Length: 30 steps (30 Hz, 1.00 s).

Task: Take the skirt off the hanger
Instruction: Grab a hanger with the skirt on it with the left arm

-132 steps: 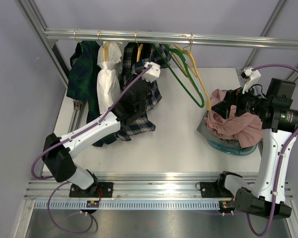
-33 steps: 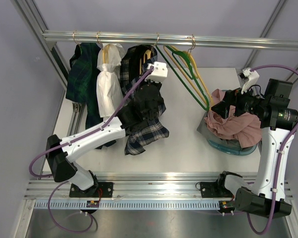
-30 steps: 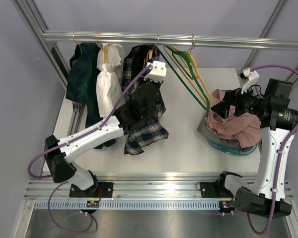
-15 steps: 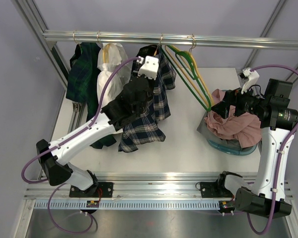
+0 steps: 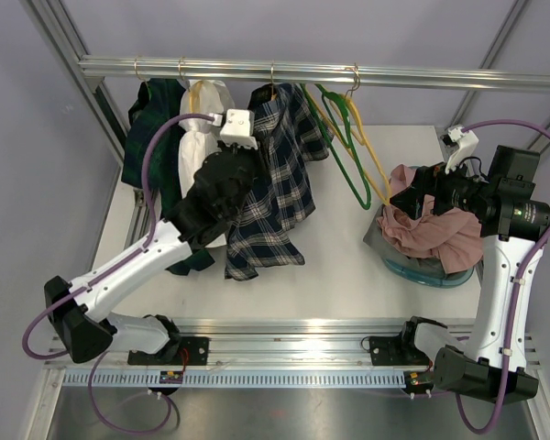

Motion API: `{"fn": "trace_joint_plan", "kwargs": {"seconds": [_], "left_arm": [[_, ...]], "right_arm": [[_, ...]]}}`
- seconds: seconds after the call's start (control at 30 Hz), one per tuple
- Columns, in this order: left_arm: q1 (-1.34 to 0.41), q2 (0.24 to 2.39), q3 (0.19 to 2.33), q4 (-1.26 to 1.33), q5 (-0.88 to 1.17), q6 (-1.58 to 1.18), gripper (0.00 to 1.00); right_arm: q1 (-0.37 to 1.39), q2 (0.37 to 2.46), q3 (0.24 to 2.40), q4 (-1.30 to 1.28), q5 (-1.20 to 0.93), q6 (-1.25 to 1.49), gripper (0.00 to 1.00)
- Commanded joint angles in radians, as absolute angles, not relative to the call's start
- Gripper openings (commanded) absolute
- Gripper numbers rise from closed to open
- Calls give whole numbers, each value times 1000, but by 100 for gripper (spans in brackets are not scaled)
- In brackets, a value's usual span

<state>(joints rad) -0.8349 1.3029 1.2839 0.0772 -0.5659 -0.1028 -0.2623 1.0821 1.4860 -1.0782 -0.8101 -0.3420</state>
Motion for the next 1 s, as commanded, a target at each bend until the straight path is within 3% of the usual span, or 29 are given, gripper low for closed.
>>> {"fn": "trace_joint_plan", "kwargs": {"seconds": [0.0, 0.1, 0.2, 0.33, 0.47, 0.6, 0.77, 0.97], "left_arm": [[-809, 1244, 1305, 194, -456, -204, 39], [-776, 1243, 1316, 148, -355, -235, 64], [-739, 1239, 1333, 117, -261, -273, 75], [-657, 1308, 1489, -62, -190, -374, 80], [-604, 1478, 1866, -358, -100, -396, 83], [-604, 1620, 2055, -587, -150, -373, 81], [-607, 1616, 1973, -571, -189, -348, 69], [-644, 1582, 1807, -440, -276, -292, 65]], "right_arm": [[-265, 1078, 1485, -1048, -818, -327, 98], [-265, 1078, 1483, -1046, -818, -325, 98], [-264, 1074, 1483, -1049, -811, -328, 98], [-265, 1071, 1485, -1054, -810, -331, 98], [-264, 1072, 1483, -1045, -816, -324, 98], [-265, 1068, 1482, -1043, -815, -322, 98], [-264, 1065, 1479, -1054, -802, -334, 98], [-265, 1071, 1474, -1035, -818, -319, 98]]}}
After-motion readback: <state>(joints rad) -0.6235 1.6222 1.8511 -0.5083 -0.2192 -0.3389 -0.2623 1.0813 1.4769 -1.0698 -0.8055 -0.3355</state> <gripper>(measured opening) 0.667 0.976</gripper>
